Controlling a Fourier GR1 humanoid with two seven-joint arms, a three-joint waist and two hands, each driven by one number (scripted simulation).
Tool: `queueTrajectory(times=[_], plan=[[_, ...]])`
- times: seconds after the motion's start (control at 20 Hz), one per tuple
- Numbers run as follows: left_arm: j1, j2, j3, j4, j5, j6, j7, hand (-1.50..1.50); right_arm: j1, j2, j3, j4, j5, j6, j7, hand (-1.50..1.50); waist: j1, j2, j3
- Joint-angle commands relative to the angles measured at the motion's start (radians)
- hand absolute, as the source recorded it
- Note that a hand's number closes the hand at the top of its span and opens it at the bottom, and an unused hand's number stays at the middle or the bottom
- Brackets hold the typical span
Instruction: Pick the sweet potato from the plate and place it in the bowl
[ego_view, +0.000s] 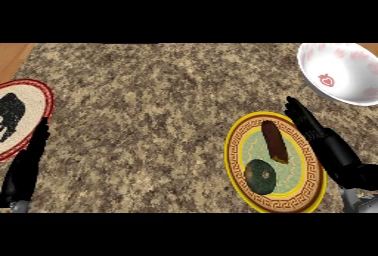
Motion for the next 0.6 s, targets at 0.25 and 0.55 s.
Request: queueTrajectory(times=[0.25,0.55], plan=[[-0.139,-0.143,-0.172,-0.195,0.064,-0.188,-0.043,0.0,-0.064,0.016,-0.121,-0.068,0.215,-0.364,0.087,1.5,-0.073,0.008,0.011],[-0.164,-0.193,-0.213,-0.183,0.106,-0.275,-0.013,0.0,-0.037,0.107,-0.004,0.01,0.503,-0.591,0.223,-1.5,-0.012,0.023,0.015]])
